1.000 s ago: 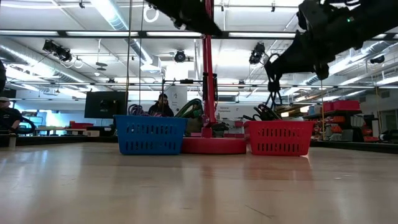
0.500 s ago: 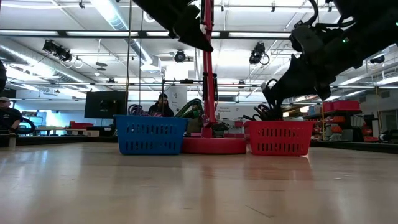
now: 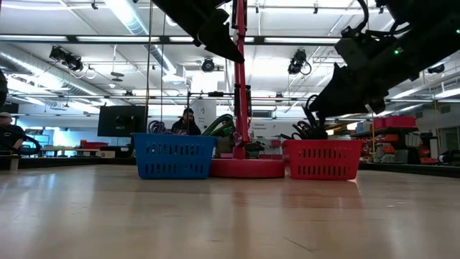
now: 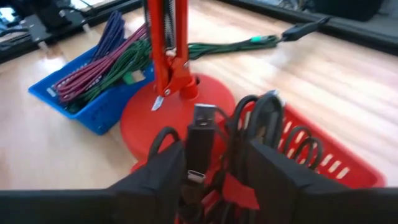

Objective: Pick & Place USB Port
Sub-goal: Put the black charger cable into the orange bin, then put the green charger cable into the blue bin

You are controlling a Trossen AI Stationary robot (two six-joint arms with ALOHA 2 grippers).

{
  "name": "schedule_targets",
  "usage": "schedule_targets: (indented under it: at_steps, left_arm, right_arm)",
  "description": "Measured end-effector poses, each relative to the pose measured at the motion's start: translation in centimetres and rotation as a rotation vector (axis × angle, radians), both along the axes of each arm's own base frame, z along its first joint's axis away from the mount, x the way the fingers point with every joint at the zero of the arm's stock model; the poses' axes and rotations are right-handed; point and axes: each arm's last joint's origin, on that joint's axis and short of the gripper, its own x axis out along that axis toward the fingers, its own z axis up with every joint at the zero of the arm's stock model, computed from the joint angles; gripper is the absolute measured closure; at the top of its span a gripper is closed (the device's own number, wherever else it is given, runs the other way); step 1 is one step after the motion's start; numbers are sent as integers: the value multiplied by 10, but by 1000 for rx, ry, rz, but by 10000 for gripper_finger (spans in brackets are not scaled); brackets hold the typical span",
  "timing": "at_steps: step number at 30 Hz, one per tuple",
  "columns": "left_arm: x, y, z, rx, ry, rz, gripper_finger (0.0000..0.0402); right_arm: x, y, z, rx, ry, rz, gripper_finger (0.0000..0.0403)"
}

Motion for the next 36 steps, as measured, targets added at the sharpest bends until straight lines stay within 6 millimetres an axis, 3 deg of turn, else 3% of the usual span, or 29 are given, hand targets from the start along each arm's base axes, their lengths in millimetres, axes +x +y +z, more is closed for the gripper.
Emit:
schedule_targets:
  at_steps: [6,16,28,32,36]
  left_arm:
    - [0,-2,0,-1,1,-6,330]
    - [-2,-7,-4,-20,31,-9,330]
    - [-28,-3,-19,8,307,127,330]
    - [-31,8,-21,20,337,186,330]
    - [-33,38,-21,-28,349,204,330]
  right_arm:
    - [-1,-2,2,-67,-13,-58,211]
    - [-9,-7,27,-151,-82,-81,250]
    - [-13,-8,35,-216,-68,-55,271]
    - [-12,-8,35,-210,-71,-46,271]
    - [-12,-7,35,-199,-72,-29,271]
